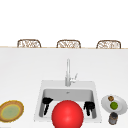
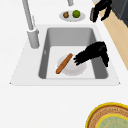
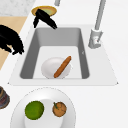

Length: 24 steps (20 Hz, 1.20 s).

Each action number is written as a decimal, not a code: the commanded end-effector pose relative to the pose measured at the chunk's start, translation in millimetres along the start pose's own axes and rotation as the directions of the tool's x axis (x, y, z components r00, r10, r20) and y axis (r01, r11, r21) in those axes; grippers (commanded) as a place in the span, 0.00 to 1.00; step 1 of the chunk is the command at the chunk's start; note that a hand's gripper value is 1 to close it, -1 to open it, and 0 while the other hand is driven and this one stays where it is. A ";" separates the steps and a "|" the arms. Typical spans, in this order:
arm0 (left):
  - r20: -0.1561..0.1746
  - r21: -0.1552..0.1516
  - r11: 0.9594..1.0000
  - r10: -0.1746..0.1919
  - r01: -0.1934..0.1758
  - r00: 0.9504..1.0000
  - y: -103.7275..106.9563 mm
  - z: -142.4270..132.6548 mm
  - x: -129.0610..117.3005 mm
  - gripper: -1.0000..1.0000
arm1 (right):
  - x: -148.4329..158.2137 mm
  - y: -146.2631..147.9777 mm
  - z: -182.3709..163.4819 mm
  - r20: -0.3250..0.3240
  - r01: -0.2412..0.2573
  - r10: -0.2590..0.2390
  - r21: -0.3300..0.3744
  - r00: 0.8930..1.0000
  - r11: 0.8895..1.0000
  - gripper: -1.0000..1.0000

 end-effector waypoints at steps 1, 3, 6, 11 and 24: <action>-0.011 -0.017 1.000 0.003 -0.003 1.000 23.2 -0.2 21.2 0.00 | 0.0 0.0 0.0 0.000 0.000 0.000 0.000 1.000 1.000 0.50; -0.013 -0.019 1.000 0.003 -0.003 1.000 32.8 -1.3 36.8 0.00 | 0.0 0.0 0.0 0.000 0.000 0.000 0.000 1.000 1.000 0.50; -0.022 0.006 1.000 -0.021 0.021 1.000 34.0 -9.5 65.6 0.00 | 0.0 0.0 0.0 0.000 0.000 0.000 0.000 1.000 1.000 0.50; -0.038 0.012 0.999 -0.030 0.031 0.999 33.5 -19.8 100.2 0.00 | 0.0 0.0 0.0 0.000 0.000 0.000 0.000 1.000 1.000 0.50; -0.009 0.038 0.996 -0.080 0.080 0.997 4.9 -14.4 152.3 0.00 | 0.0 0.0 0.0 0.000 0.000 0.000 0.000 1.000 1.000 0.50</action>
